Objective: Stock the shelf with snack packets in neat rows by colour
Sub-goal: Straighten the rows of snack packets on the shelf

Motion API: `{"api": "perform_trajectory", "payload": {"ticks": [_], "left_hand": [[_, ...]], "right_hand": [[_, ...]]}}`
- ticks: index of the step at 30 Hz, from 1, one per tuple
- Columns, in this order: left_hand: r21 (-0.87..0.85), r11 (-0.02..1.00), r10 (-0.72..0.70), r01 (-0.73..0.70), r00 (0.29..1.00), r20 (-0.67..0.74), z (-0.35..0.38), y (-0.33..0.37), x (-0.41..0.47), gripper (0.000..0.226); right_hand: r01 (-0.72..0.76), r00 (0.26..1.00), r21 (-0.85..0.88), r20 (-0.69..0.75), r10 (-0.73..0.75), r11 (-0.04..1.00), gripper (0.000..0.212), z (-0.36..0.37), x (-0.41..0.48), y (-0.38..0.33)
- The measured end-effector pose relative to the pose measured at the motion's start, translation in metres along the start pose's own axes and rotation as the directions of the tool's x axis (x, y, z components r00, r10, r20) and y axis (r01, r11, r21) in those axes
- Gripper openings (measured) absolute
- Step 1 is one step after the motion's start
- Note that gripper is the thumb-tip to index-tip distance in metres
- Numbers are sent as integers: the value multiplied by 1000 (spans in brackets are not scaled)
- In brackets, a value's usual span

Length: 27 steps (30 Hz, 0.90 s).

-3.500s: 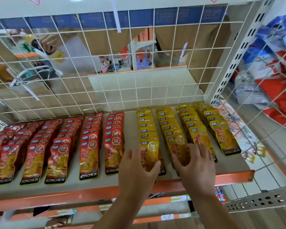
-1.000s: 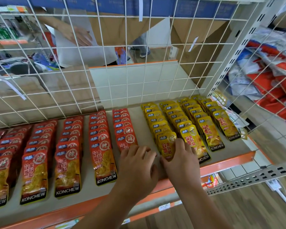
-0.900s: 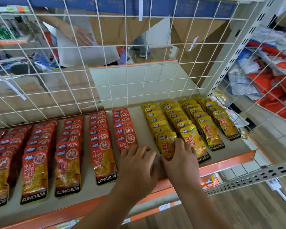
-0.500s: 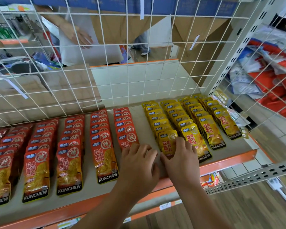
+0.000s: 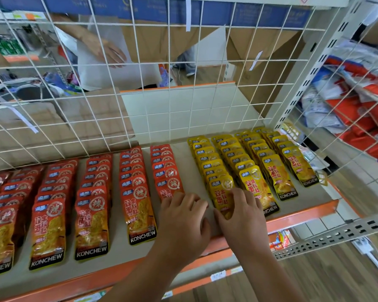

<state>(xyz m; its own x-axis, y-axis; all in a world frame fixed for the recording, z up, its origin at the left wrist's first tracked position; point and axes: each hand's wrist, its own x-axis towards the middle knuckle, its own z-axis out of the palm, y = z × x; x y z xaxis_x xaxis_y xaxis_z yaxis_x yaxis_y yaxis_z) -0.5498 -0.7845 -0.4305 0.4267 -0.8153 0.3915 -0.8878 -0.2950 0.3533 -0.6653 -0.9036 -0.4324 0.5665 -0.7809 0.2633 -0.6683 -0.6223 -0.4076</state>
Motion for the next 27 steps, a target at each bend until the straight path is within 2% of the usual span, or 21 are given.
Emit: {"api": "perform_trajectory", "payload": {"ticks": [9,18,27], "left_hand": [[6,1000,0,0,1000,-4,0,0,0,25],[12,1000,-2,2,1000,-22,0,1,0,24],[17,1000,7,-7,1000,-23,1,0,-1,24]], "right_hand": [[21,1000,21,-7,-20,1000,61,0,0,4],[26,998,-33,-49,-28,999,63,4,3,1],[27,999,6,-24,-27,1000,59,2,-1,4]]}}
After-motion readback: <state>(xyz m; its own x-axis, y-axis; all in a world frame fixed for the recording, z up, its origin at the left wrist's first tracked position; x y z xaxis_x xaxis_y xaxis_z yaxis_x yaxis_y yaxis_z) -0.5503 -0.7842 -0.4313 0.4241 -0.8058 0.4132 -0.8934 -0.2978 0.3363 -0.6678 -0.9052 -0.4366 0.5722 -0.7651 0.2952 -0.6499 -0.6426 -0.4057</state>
